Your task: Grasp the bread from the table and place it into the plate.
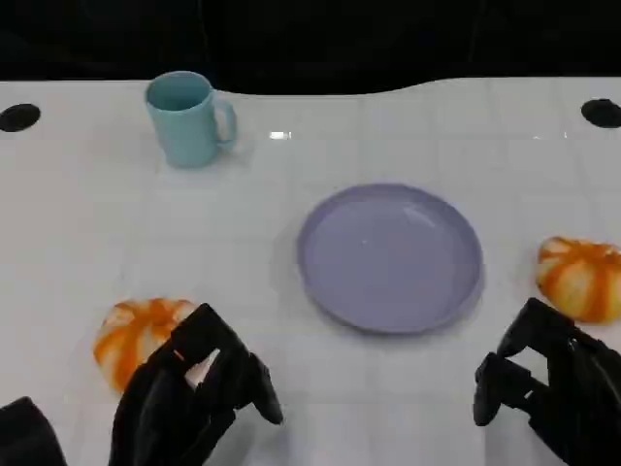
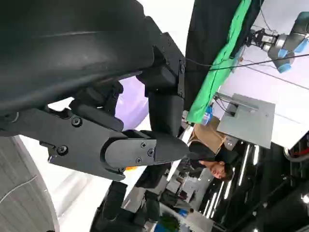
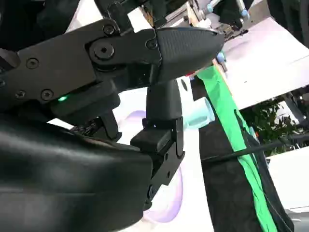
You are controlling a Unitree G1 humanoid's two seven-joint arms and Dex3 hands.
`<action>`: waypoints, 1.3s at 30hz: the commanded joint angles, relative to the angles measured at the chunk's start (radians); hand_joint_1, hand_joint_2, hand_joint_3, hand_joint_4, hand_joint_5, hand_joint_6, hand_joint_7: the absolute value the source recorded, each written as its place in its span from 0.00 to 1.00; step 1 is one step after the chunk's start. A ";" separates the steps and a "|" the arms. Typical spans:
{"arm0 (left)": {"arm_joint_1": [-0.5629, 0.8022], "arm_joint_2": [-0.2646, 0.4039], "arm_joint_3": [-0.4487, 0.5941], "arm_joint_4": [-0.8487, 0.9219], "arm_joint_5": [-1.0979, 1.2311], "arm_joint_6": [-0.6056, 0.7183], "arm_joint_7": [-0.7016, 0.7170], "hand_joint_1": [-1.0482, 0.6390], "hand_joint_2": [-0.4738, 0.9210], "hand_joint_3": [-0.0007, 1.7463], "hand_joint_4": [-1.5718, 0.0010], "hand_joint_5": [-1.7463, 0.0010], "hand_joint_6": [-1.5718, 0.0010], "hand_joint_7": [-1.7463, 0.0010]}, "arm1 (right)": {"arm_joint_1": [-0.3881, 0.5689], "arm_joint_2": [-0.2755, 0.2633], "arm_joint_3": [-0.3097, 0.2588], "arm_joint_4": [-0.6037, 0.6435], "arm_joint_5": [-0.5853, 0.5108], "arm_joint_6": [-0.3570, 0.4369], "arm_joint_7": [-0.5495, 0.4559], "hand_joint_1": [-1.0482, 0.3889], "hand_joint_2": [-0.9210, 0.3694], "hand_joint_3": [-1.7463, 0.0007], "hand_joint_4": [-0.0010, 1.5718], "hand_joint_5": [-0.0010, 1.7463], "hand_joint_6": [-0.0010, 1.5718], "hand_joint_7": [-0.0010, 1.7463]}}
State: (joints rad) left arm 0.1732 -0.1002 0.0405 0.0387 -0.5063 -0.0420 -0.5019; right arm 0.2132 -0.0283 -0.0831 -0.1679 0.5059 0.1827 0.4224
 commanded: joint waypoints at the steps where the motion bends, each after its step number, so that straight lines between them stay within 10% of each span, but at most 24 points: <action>1: 0.001 0.005 0.005 -0.007 0.002 -0.004 0.004 0.29 1.00 0.26 0.48 0.00 0.64 0.00 | 0.002 -0.005 -0.010 -0.008 0.004 0.004 -0.014 0.32 0.00 0.82 0.47 1.00 0.40 0.90; 23: -0.015 0.019 0.019 -0.017 0.042 -0.049 0.015 0.28 1.00 0.24 0.52 0.00 0.67 0.02 | -0.002 -0.004 -0.008 0.003 0.005 -0.011 0.006 0.32 0.00 0.80 0.47 1.00 0.38 0.92; 39: -0.043 0.249 -0.017 -0.212 0.349 -0.079 0.050 0.27 1.00 0.16 0.70 0.33 0.56 0.80 | -0.003 -0.005 -0.003 -0.002 0.008 -0.002 0.002 0.32 0.00 0.81 0.47 1.00 0.39 0.90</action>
State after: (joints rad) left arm 0.1340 0.0758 0.0312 -0.1311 -0.2472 -0.1001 -0.4685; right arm 0.2096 -0.0273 -0.0800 -0.1648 0.5078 0.1813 0.4246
